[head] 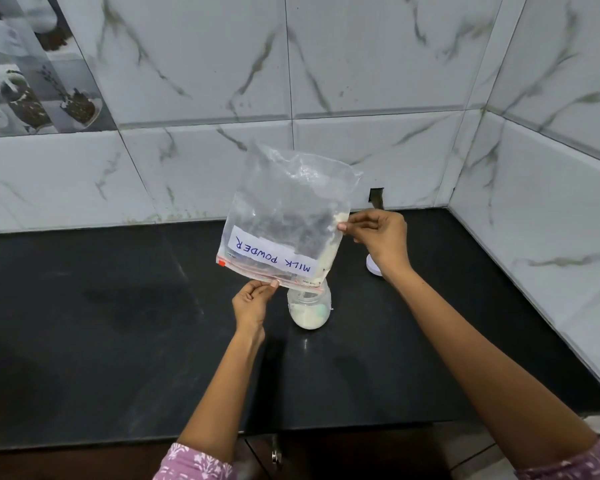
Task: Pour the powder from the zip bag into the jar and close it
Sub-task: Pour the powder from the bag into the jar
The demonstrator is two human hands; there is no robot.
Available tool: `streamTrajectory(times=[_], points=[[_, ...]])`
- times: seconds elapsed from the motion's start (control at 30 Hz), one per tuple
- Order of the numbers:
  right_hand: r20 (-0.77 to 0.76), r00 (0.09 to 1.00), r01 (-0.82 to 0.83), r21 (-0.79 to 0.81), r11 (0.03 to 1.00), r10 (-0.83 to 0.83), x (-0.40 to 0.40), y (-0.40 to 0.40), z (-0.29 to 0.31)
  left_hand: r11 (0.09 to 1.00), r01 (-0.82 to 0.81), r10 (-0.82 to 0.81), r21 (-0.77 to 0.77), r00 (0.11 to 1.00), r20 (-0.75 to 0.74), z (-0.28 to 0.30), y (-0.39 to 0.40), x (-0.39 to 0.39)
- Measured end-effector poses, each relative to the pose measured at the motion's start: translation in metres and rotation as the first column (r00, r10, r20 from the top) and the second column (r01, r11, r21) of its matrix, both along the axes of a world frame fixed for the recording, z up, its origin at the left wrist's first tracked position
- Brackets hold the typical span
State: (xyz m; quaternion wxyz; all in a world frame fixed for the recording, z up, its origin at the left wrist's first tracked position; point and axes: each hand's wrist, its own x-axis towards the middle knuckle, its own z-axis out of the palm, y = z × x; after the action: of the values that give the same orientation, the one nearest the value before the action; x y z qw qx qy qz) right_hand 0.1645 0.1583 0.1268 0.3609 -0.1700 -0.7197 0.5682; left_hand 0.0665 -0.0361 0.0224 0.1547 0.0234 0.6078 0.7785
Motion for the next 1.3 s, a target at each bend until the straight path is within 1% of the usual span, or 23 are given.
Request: streamTrajectory(times=[0.23,0.53,0.63,0.7,0.77,0.87,1.0,1.07,1.17,1.23,1.3], points=[[0.006,1.0,0.009,0.05,0.999,-0.009,-0.001,0.0,0.005,1.0,0.002,-0.002,0.008,1.0,-0.009,-0.003,-0.002,0.004],[-0.001,0.998,-0.066,-0.052,0.996,0.066,-0.002,0.0,0.008,0.999,0.035,-0.035,0.037,0.999,-0.011,-0.006,0.0,0.009],[0.043,0.991,-0.126,-0.046,0.991,0.128,0.0,0.001,0.003,0.999,0.02,-0.021,0.042,1.0,0.011,-0.009,-0.001,0.01],[0.043,0.992,-0.112,-0.072,0.991,0.115,0.003,0.002,-0.002,0.999,0.012,-0.013,0.042,0.999,0.029,-0.011,-0.001,0.01],[0.039,0.997,-0.063,-0.094,0.994,0.067,0.004,0.005,-0.002,0.999,0.01,-0.012,0.044,0.999,0.036,-0.013,0.0,0.011],[0.052,0.998,-0.025,-0.103,0.994,0.03,0.0,0.011,0.002,0.999,0.006,-0.008,0.053,1.0,0.029,-0.012,0.0,0.011],[0.157,0.985,-0.057,-0.126,0.99,0.077,-0.018,0.009,-0.001,0.997,0.001,0.0,0.075,1.0,-0.01,-0.009,0.0,0.01],[0.27,0.958,-0.058,-0.156,0.986,0.099,-0.027,0.008,-0.008,0.997,0.004,-0.001,0.079,1.0,-0.03,-0.008,0.001,0.01],[0.46,0.868,-0.055,-0.283,0.957,0.186,-0.035,0.008,-0.024,0.997,-0.004,0.007,0.072,0.999,-0.042,-0.008,0.001,0.011],[0.511,0.815,-0.063,-0.392,0.918,0.274,-0.036,0.009,-0.036,0.997,0.0,0.003,0.071,0.999,-0.047,-0.009,0.0,0.011],[0.518,0.779,-0.091,-0.464,0.881,0.353,-0.037,0.011,-0.046,0.997,0.009,-0.006,0.07,0.999,-0.049,-0.009,0.0,0.011]])
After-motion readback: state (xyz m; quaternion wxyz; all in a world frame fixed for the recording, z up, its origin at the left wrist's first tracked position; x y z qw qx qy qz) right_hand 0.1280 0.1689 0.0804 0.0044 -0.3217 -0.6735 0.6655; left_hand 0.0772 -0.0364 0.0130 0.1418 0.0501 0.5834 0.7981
